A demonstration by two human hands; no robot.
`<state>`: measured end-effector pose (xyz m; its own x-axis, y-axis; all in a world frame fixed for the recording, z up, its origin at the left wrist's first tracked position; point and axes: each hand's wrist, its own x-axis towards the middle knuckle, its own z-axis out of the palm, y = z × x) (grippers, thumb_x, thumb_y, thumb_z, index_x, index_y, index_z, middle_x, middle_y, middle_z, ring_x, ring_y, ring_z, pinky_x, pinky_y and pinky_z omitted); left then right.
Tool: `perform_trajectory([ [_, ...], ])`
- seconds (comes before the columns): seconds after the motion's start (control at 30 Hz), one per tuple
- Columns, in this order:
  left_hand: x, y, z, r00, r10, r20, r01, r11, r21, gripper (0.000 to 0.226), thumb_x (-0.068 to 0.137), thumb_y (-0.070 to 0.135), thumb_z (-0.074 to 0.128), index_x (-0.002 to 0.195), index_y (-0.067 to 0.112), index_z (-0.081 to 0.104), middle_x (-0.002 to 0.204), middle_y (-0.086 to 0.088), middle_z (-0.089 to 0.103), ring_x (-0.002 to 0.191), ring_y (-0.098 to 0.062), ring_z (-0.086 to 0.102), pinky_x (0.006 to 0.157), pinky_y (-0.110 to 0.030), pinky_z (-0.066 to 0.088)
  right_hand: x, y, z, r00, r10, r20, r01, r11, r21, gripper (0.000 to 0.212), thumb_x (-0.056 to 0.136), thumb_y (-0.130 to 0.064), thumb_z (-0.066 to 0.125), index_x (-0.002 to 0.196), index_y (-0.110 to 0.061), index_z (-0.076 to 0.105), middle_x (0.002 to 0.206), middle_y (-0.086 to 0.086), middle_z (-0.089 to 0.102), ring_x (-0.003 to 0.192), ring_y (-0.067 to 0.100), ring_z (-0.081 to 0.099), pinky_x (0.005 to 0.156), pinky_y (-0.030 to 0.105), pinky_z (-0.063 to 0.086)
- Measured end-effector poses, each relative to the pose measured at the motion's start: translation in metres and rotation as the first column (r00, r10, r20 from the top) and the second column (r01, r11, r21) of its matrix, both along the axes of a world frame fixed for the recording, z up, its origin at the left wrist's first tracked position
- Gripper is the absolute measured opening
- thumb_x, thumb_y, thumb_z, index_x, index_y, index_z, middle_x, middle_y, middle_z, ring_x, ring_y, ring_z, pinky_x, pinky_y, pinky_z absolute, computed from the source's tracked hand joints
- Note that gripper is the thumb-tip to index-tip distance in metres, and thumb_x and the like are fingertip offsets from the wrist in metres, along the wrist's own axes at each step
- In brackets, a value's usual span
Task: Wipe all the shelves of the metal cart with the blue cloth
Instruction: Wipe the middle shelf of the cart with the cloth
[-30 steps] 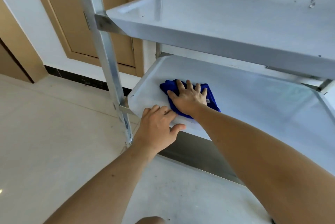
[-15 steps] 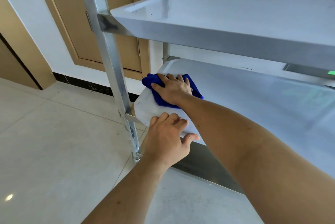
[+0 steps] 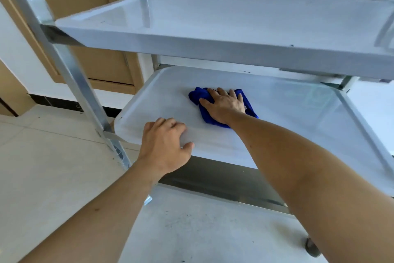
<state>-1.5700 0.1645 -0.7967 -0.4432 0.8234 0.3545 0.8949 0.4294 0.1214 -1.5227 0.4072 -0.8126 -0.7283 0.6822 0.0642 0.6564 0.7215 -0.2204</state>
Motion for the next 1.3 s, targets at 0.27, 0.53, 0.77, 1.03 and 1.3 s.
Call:
perform_trajectory([
  [0.27, 0.106, 0.105, 0.017, 0.959, -0.271, 0.084, 0.269, 0.962, 0.040, 0.048, 0.081, 0.052, 0.051, 0.112, 0.019, 0.069, 0.109, 0.001, 0.069, 0.102, -0.023, 0.059, 0.088, -0.039, 0.046, 0.144, 0.069, 0.003, 0.975, -0.221, 0.016, 0.221, 0.975, 0.000, 0.072, 0.086, -0.076, 0.017, 0.149, -0.044, 0.031, 0.156, -0.007, 0.037, 0.142, 0.032, 0.026, 0.115, 0.054, 0.016],
  [0.53, 0.182, 0.196, 0.008, 0.934, -0.322, 0.156, 0.334, 0.940, -0.062, 0.047, 0.088, 0.058, 0.045, 0.120, 0.028, 0.063, 0.120, 0.004, 0.063, 0.113, -0.023, 0.052, 0.095, -0.041, 0.044, 0.232, 0.125, 0.006, 0.932, -0.363, 0.022, 0.363, 0.932, 0.007, 0.068, 0.086, -0.072, 0.019, 0.144, -0.044, 0.037, 0.147, -0.003, 0.046, 0.137, 0.035, 0.032, 0.112, 0.058, 0.015],
  [0.77, 0.183, 0.234, -0.005, 0.971, -0.214, 0.103, 0.226, 0.966, -0.125, 0.053, 0.085, 0.065, 0.043, 0.121, 0.029, 0.059, 0.124, 0.003, 0.059, 0.119, -0.025, 0.049, 0.096, -0.042, 0.041, 0.232, 0.150, 0.006, 0.888, -0.460, 0.023, 0.460, 0.887, -0.024, 0.064, 0.090, -0.068, 0.021, 0.142, -0.038, 0.042, 0.153, 0.007, 0.041, 0.146, 0.047, 0.016, 0.113, 0.069, 0.003],
  [1.03, 0.117, 0.228, -0.008, 0.992, -0.017, 0.126, 0.036, 0.988, -0.150, 0.057, 0.085, 0.068, 0.044, 0.130, 0.035, 0.054, 0.141, 0.007, 0.051, 0.131, -0.023, 0.043, 0.105, -0.040, 0.036, 0.213, 0.202, 0.003, 0.875, -0.483, 0.024, 0.483, 0.876, 0.004, 0.065, 0.088, -0.069, 0.021, 0.137, -0.035, 0.048, 0.145, 0.012, 0.046, 0.141, 0.049, 0.020, 0.110, 0.068, 0.011],
  [1.3, 0.098, 0.223, -0.013, 0.986, -0.023, 0.166, 0.031, 0.998, -0.046, 0.062, 0.071, 0.074, 0.042, 0.114, 0.036, 0.067, 0.120, 0.009, 0.066, 0.114, -0.023, 0.056, 0.098, -0.036, 0.044, 0.181, 0.223, 0.004, 0.900, -0.435, 0.008, 0.435, 0.900, 0.001, 0.064, 0.088, -0.073, 0.024, 0.137, -0.039, 0.046, 0.145, 0.012, 0.046, 0.133, 0.047, 0.029, 0.108, 0.062, 0.022],
])
